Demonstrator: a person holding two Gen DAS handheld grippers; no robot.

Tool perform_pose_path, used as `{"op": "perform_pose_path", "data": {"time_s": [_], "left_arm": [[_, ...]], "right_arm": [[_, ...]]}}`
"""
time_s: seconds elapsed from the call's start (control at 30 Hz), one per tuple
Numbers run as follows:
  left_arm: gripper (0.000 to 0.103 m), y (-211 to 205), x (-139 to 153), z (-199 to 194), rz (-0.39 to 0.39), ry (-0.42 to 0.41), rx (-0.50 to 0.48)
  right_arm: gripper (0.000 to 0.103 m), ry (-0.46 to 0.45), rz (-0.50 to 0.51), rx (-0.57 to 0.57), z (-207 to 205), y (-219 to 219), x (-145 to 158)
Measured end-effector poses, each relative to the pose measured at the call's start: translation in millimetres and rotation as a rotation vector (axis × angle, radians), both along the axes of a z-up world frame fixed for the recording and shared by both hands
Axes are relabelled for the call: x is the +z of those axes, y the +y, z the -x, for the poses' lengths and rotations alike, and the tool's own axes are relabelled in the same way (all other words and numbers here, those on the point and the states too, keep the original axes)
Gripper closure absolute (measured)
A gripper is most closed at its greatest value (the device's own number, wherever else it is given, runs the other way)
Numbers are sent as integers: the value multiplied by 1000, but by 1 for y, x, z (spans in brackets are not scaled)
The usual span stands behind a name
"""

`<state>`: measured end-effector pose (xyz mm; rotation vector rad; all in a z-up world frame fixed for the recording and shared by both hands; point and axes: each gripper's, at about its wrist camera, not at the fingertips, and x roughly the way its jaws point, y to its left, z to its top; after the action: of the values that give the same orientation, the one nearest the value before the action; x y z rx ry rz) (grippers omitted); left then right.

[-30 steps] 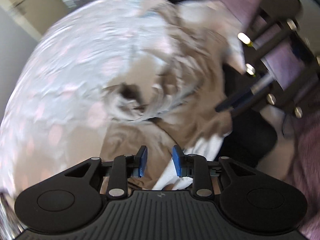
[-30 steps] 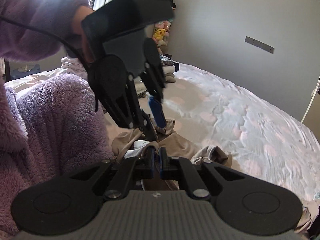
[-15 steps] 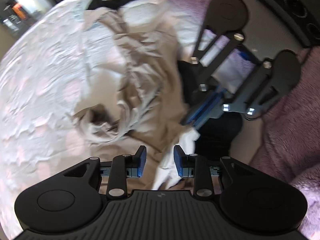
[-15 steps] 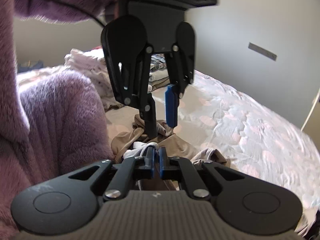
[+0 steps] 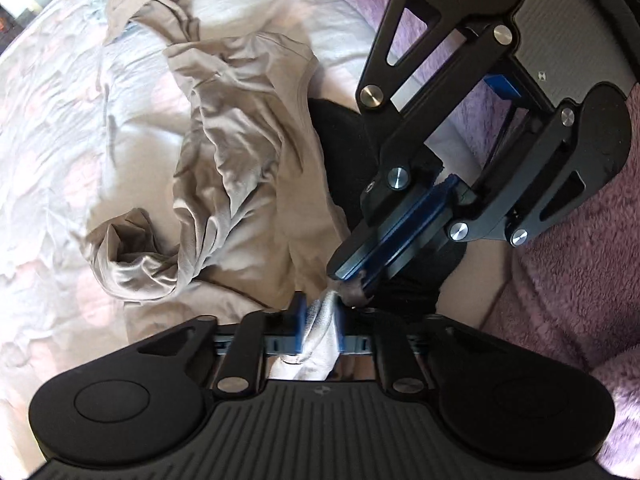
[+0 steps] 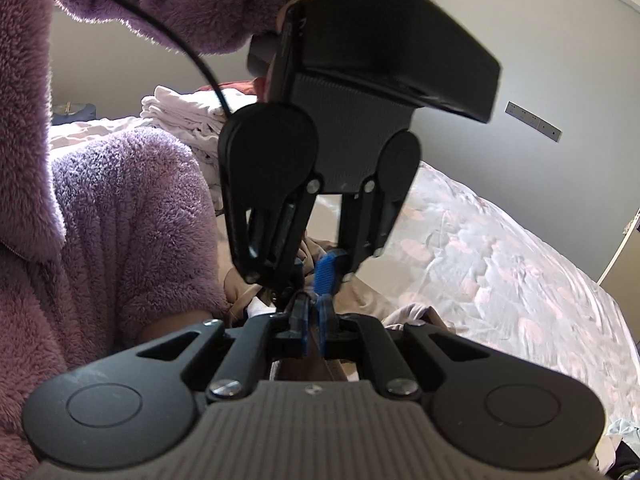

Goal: Fold clothes
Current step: 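Lift the beige shirt high with both grippers holding the hem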

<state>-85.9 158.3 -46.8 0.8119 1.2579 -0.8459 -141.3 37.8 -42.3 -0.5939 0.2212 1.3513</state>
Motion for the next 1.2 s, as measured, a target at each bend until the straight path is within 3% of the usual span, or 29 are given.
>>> {"op": "perform_pose_path", "data": {"time_s": [0.2, 0.37, 0.53, 0.67, 0.8, 0.97, 1.2], "left_arm": [[100, 13, -1, 7, -21, -63, 139], [101, 39, 1, 8, -72, -106, 290], [101, 64, 4, 11, -84, -145, 409], [101, 70, 4, 12, -57, -168, 467], [101, 74, -3, 14, -40, -189, 509], [101, 80, -6, 17, -17, -194, 540], [101, 81, -5, 18, 11, -203, 568]], "right_arm": [[96, 13, 5, -16, -4, -3, 1], [82, 24, 9, -29, -7, -5, 2], [82, 22, 88, -69, -36, -15, -3], [83, -55, 215, -72, -66, -26, -1], [83, -215, 429, -10, -91, -36, -10], [84, -333, 641, 133, -109, -43, -27], [84, -454, 827, 357, -114, -39, -58]]}}
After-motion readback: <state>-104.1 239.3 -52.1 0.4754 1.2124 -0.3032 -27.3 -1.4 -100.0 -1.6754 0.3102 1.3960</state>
